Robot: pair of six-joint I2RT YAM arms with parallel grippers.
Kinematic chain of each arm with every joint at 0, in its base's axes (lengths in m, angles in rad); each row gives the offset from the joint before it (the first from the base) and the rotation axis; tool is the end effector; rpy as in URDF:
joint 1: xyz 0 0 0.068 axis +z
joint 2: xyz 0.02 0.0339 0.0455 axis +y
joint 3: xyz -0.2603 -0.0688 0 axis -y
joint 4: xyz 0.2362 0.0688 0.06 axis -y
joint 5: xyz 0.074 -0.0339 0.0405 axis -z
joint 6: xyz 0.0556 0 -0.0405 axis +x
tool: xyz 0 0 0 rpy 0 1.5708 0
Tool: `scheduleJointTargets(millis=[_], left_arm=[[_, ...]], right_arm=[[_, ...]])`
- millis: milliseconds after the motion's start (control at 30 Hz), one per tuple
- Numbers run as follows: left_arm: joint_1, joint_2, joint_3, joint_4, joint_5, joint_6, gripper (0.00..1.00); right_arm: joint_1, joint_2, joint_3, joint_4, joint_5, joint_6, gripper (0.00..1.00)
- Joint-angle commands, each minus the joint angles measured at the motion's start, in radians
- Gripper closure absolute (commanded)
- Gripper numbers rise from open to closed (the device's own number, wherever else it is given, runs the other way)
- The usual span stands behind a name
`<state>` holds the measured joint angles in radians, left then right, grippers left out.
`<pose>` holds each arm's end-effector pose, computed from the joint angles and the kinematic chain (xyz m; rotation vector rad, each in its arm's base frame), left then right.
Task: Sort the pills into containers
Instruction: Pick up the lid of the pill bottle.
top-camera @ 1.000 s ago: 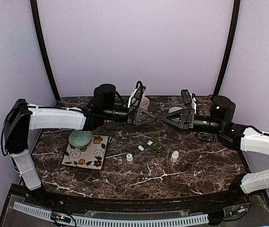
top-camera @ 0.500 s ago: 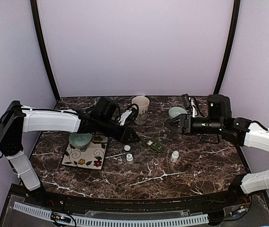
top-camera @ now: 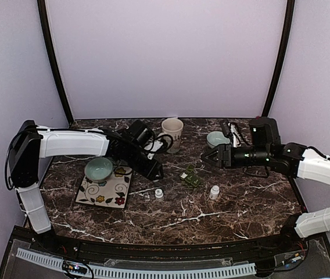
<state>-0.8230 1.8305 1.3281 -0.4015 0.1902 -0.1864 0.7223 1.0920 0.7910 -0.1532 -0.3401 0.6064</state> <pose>0.2659 -0.3021 0.2029 0.8856 2.4162 -0.6455 0.1806 0.1839 0.2763 -0.3620 2.1770 1.1416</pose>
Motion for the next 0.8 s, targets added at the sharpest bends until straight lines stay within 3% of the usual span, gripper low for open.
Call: scheduleJointTargets(millis=[0,367,600,767], left_arm=[[-0.005,0.028,0.039,-0.095,-0.06,0.022,0.46],[0.0,0.075,0.081,-0.11,-0.194,-0.005,0.48],[0.027,0.148,0.14,-0.138,-0.195,-0.011,0.64],[0.057,0.176,0.155,-0.142,-0.176,-0.017,0.67]], right_arm=[[0.014,0.013,0.045,-0.003,0.017,-0.027,0.49],[0.024,0.032,0.065,-0.015,0.024,-0.033,0.48],[0.026,0.04,0.069,-0.013,0.024,-0.035,0.48],[0.028,0.04,0.067,-0.013,0.025,-0.036,0.47]])
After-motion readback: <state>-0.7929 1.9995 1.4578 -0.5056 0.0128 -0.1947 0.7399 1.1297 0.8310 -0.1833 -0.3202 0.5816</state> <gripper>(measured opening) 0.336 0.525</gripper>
